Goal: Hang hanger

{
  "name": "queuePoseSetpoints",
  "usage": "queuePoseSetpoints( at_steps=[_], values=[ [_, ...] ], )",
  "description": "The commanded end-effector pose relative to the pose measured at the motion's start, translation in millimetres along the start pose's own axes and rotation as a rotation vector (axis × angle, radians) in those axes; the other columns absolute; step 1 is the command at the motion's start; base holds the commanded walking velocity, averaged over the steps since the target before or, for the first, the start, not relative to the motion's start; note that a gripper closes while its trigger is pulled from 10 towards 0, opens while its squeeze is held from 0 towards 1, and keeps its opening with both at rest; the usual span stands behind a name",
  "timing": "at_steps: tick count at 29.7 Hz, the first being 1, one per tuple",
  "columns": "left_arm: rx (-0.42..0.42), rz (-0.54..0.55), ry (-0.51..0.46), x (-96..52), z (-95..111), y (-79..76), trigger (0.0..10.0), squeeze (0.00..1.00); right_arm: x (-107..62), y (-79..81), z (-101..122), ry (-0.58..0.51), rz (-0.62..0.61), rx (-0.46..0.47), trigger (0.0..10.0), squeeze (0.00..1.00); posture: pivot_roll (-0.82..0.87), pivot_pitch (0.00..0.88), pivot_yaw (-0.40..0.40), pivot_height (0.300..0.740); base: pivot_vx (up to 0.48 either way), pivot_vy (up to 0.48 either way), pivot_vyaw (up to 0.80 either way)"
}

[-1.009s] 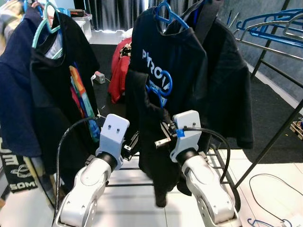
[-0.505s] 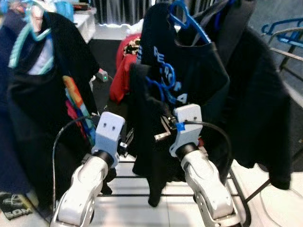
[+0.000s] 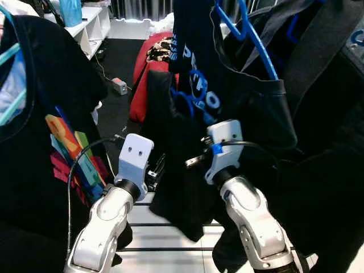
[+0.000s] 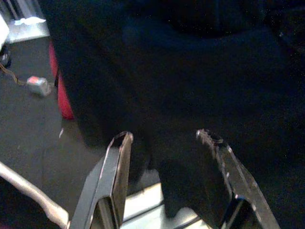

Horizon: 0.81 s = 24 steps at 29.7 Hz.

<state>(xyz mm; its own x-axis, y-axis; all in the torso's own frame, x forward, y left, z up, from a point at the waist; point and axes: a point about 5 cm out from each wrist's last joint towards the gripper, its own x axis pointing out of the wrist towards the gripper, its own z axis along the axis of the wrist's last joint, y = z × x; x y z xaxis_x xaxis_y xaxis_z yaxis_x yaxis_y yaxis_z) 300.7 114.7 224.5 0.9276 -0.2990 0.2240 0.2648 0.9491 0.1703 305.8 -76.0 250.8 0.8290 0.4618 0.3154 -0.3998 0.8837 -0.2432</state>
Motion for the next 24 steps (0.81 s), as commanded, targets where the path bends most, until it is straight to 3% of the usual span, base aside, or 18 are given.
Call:
queuePoseSetpoints(
  at_steps=[1, 6, 9, 13, 17, 18, 19, 21, 24],
  values=[
    [-0.006, -0.01, 0.014, -1.2, -4.1, -3.5, 10.0, 0.0, -2.5, 5.9, 16.5, -0.078, 0.036, -0.008, 10.0, 0.0, -0.06, 0.204, -0.027, 0.74, 0.0, 0.0, 0.0],
    [-0.004, -0.009, 0.016, -1.3, -5.0, -3.9, 10.0, 0.0, -9.5, 9.0, 13.7, -0.06, 0.071, -0.047, 10.0, 0.0, -0.06, 0.204, -0.028, 0.74, 0.0, 0.0, 0.0],
    [-0.003, -0.005, 0.018, -1.5, -6.1, -3.3, 10.0, 0.0, -18.1, 11.9, 13.7, -0.062, 0.136, -0.139, 10.0, 0.0, -0.07, 0.201, -0.027, 0.74, 0.0, 0.0, 0.0],
    [-0.001, -0.003, 0.018, -1.3, -6.5, -2.6, 10.0, 0.0, -18.7, 10.6, 22.7, -0.103, 0.142, -0.15, 10.0, 0.0, -0.07, 0.2, -0.025, 0.74, 0.0, 0.0, 0.0],
    [0.001, -0.004, 0.017, -0.5, -6.7, -2.5, 10.0, 0.0, -8.2, 9.5, 47.4, -0.202, 0.165, -0.075, 10.0, 0.0, -0.07, 0.193, -0.019, 0.74, 0.0, 0.0, 0.0],
    [0.002, -0.006, 0.015, 0.3, -6.1, -2.5, 10.0, 0.0, -0.5, 11.4, 66.6, -0.276, 0.215, -0.031, 10.0, 0.0, -0.06, 0.187, -0.017, 0.74, 0.0, 0.0, 0.0],
    [0.002, -0.006, 0.015, 0.3, -6.1, -2.5, 10.0, 0.0, -0.5, 11.4, 66.6, -0.276, 0.215, -0.031, 10.0, 0.0, -0.06, 0.187, -0.017, 0.74, 0.0, 0.0, 0.0],
    [0.006, -0.007, 0.011, 1.3, -5.4, -2.2, 10.0, 0.0, 8.0, 18.6, 93.4, -0.372, 0.326, 0.019, 10.0, 0.0, -0.06, 0.183, -0.017, 0.74, 0.0, 0.0, 0.0],
    [0.009, -0.006, 0.009, 1.5, -5.0, -2.2, 10.0, 0.0, 8.9, 26.9, 102.8, -0.402, 0.427, 0.021, 10.0, 0.0, -0.05, 0.179, -0.021, 0.74, 0.0, 0.0, 0.0]
  ],
)
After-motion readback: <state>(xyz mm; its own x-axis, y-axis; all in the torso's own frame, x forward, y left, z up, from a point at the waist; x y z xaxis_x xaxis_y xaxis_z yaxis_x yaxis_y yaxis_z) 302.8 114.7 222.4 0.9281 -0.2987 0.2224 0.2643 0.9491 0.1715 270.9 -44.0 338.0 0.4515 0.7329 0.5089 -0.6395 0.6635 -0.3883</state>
